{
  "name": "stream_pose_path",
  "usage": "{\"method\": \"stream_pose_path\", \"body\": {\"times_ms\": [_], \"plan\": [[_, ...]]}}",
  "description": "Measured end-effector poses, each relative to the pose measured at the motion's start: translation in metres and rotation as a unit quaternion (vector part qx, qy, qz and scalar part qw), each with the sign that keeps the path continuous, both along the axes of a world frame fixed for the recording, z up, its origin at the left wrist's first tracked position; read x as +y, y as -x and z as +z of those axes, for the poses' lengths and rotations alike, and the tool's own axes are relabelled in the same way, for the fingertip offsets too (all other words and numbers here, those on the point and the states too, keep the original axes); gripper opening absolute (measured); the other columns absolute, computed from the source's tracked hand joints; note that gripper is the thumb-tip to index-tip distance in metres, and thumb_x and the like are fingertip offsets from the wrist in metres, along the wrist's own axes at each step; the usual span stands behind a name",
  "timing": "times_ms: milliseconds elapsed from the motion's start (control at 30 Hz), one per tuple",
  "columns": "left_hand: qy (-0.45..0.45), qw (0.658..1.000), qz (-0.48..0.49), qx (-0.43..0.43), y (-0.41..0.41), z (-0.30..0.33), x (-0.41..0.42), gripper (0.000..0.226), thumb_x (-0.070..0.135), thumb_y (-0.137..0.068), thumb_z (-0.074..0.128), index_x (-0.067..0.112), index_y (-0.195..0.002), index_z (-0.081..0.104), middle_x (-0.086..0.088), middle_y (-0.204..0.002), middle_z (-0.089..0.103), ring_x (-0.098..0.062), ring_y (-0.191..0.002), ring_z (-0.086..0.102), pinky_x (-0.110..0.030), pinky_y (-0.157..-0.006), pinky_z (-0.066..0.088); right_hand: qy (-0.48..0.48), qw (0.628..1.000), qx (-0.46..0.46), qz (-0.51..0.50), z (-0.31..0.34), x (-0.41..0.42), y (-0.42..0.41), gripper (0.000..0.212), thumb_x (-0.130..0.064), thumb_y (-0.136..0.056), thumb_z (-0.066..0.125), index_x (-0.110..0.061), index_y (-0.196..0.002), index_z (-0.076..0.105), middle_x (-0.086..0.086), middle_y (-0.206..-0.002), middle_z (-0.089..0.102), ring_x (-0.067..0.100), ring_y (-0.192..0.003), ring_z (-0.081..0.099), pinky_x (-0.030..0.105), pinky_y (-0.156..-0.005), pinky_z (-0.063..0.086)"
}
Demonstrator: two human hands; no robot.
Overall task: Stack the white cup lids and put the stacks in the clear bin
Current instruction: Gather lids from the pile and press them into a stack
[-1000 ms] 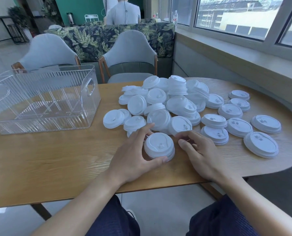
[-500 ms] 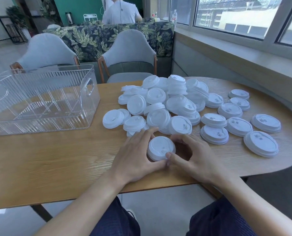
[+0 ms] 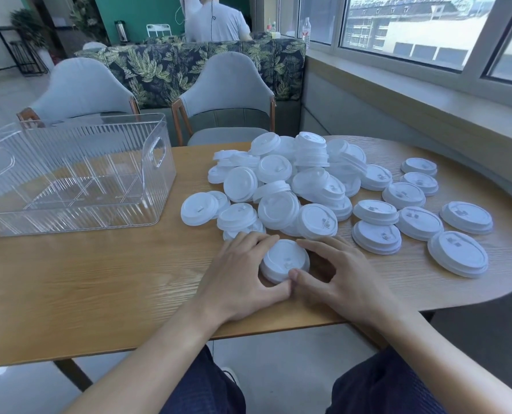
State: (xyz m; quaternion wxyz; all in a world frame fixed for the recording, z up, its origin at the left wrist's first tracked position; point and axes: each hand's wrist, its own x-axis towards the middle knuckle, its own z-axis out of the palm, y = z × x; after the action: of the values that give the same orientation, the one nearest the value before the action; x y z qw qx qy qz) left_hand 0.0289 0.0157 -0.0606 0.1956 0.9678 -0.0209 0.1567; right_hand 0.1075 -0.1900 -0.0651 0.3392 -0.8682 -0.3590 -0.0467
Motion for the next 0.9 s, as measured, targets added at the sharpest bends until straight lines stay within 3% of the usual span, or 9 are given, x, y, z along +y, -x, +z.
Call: {"method": "stream_pose_path", "body": {"times_ms": [300,467,667,900], "plan": [[-0.002,1.0,-0.006,0.015,-0.0004,0.0007,0.0014,0.083,0.075,-0.079,0.049,0.031,-0.149,0.05,0.022,-0.133,0.048,0.0,-0.126,0.038,-0.022,-0.112,0.03,-0.019,0.999,0.027,0.001,-0.0027,0.0014,-0.0031,0.071,-0.073,-0.078,0.062,-0.03,-0.133,0.065,-0.028,-0.12,0.058,-0.002,-0.123,0.05,0.018,-0.101,0.041],[-0.018,0.999,-0.01,0.025,0.0001,0.0022,0.0021,0.087,0.077,-0.08,0.044,0.028,-0.152,0.047,0.019,-0.135,0.047,-0.002,-0.129,0.037,-0.025,-0.113,0.029,-0.03,0.999,0.045,0.006,-0.0009,0.0006,-0.0063,0.067,-0.068,-0.077,0.072,-0.03,-0.132,0.066,-0.03,-0.118,0.059,-0.002,-0.122,0.051,0.011,-0.1,0.037],[-0.026,0.999,-0.016,0.031,0.0,0.0025,0.0026,0.09,0.079,-0.081,0.041,0.027,-0.153,0.045,0.017,-0.137,0.047,-0.004,-0.13,0.036,-0.024,-0.112,0.029,-0.02,0.999,0.034,0.007,-0.0011,0.0003,-0.0083,0.074,-0.078,-0.074,0.063,-0.031,-0.131,0.067,-0.029,-0.115,0.059,0.002,-0.121,0.048,0.019,-0.1,0.04],[-0.019,0.999,-0.011,0.029,0.0011,0.0029,0.0006,0.087,0.078,-0.083,0.045,0.03,-0.155,0.041,0.018,-0.142,0.046,-0.001,-0.132,0.034,-0.026,-0.115,0.029,-0.017,1.0,0.018,-0.009,0.0002,-0.0006,-0.002,0.066,-0.075,-0.077,0.064,-0.035,-0.13,0.064,-0.027,-0.111,0.058,0.001,-0.117,0.051,0.02,-0.095,0.044]]}}
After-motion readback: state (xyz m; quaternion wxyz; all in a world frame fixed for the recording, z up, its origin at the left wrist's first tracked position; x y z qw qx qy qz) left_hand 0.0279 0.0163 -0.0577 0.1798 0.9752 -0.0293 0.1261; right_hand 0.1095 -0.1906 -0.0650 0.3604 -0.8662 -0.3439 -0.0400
